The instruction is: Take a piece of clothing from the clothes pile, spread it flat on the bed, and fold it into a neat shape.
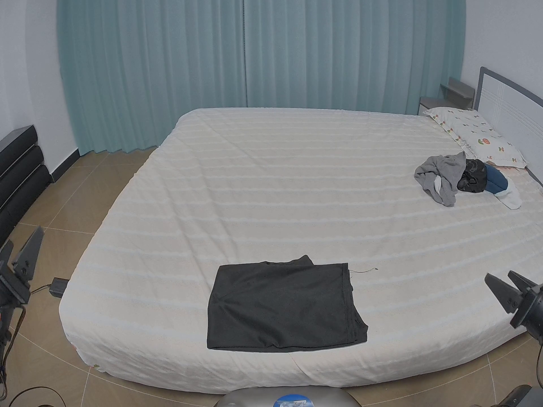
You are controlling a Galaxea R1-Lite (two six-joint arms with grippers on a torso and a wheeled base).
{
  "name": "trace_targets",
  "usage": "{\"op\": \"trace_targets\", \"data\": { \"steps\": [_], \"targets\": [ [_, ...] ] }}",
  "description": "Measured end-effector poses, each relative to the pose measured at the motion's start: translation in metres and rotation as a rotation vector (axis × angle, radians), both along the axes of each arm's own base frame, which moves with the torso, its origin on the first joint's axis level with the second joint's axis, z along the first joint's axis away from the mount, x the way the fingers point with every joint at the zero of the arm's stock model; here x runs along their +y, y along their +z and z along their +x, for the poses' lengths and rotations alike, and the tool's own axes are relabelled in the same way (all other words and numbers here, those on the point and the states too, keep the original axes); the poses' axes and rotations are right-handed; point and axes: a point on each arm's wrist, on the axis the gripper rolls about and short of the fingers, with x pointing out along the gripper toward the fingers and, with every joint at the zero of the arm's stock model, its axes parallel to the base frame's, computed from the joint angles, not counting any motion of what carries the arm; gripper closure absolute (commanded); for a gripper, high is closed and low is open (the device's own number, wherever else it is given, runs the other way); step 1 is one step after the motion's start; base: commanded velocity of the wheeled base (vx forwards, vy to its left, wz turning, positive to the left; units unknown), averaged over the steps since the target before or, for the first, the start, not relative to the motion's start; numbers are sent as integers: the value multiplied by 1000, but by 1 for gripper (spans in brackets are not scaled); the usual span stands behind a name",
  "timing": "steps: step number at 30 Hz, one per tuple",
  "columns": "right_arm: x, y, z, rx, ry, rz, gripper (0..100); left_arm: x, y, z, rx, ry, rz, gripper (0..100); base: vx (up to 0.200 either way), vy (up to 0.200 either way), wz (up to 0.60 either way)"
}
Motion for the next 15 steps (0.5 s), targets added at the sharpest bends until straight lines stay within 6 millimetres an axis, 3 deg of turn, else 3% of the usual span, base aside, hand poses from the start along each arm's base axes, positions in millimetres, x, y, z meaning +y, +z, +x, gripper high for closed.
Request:
{"op": "trace_targets", "data": {
  "steps": [7, 15],
  "targets": [
    [-10, -11, -40, -19, -32, -85, 0, 11, -14, -44, 15, 51, 85, 0, 0, 0, 0],
    [-15, -27, -71, -57, -78, -210, 0, 17, -27, -80, -23, 155, 162, 0, 0, 0, 0]
  ]
}}
